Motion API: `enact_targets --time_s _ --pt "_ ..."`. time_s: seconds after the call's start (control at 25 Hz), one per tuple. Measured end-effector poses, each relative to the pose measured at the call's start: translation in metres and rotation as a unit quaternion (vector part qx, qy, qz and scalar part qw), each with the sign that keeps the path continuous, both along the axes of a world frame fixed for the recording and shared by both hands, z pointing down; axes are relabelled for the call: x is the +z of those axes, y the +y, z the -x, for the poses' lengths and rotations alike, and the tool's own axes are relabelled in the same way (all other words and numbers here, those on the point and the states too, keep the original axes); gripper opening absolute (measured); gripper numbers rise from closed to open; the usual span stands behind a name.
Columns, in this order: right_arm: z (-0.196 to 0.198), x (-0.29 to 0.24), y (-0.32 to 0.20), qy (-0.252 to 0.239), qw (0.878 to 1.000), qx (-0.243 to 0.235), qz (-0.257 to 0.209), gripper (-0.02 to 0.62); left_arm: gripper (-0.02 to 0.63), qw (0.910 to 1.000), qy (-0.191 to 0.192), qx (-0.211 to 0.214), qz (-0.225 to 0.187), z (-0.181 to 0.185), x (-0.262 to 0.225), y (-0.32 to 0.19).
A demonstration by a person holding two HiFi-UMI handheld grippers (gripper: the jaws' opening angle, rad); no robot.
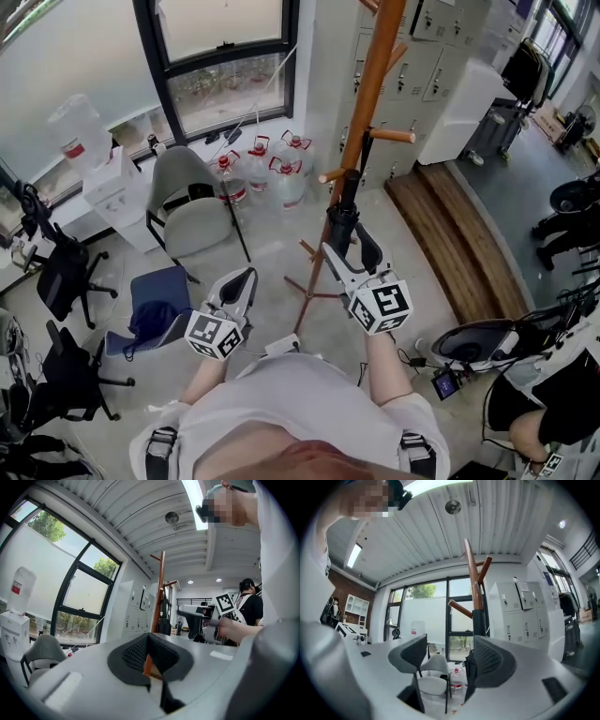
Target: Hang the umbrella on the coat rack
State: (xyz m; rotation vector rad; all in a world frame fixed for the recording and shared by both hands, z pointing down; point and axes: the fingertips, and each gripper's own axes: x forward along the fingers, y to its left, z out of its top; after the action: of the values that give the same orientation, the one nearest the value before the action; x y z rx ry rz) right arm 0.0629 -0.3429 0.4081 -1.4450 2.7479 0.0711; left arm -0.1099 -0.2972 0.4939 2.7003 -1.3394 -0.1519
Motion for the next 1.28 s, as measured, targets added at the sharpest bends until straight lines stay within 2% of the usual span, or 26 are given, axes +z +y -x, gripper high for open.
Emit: enact_targets --time_s 0.08,0.28,0.44,0.68,1.28 --pt "0.001 -0.002 0.006 -0.005 1.000 -0.001 -0.006 0.281 0.009 1.0000 -0.001 -0.001 -0.003 0.000 -0.001 0.001" --pt "0.006 0.009 0.018 -0.011 1.000 -0.007 -0.003 0.086 0.009 1.0000 -0.001 -0.006 -0.008 0.002 -0.004 0.001" --pt "0.013 0.023 0.022 -0.015 0.999 -0.024 0.014 0.018 0.009 0.9999 -0.003 -0.007 -0.012 0.002 -0.005 0.000" --pt "0.020 0.040 0.028 -0.029 0.998 -0.044 0.034 0.009 0.009 0.9999 -0.004 -0.007 -0.012 0.001 -0.004 0.002" --pt "0.031 0.062 0.031 -0.008 0.998 -0.044 0.044 0.008 0.009 1.0000 -0.002 -0.005 -0.007 0.000 0.002 0.002"
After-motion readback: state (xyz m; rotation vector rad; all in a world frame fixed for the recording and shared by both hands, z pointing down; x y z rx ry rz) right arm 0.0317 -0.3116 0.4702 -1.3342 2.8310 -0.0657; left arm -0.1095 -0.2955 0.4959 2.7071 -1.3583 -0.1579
